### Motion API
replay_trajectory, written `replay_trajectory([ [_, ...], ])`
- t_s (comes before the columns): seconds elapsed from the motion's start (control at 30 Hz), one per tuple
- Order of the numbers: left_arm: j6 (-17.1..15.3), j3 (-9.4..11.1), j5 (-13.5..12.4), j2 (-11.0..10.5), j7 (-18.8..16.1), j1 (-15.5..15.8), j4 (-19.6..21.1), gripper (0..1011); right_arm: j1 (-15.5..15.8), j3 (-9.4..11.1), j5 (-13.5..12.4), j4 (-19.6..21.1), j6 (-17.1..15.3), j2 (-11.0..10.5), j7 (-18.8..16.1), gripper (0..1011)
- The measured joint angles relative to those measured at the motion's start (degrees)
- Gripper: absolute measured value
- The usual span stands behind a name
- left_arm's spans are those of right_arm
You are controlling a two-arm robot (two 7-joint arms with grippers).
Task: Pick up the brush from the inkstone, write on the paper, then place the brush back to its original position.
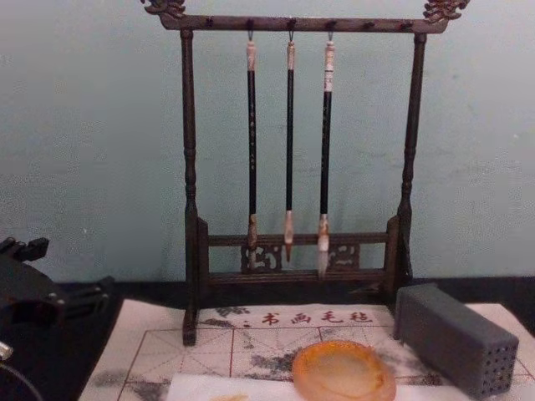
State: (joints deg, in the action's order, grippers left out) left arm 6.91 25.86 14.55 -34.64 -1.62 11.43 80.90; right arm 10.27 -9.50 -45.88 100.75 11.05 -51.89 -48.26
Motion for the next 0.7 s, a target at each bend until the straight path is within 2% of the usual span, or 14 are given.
replay_trajectory([
  [0.3, 0.0, 0.0, 0.0, 0.0, 0.0, 0.0, 0.0, 1001, -1.4, 0.5, -0.6, -0.6, 0.0, 1.1, 0.8, 184],
  [0.7, 0.0, 0.0, 0.0, 0.0, 0.0, 0.0, 0.0, 1001, -6.6, 0.2, -4.2, -3.1, -2.7, 5.4, 3.6, 184],
])
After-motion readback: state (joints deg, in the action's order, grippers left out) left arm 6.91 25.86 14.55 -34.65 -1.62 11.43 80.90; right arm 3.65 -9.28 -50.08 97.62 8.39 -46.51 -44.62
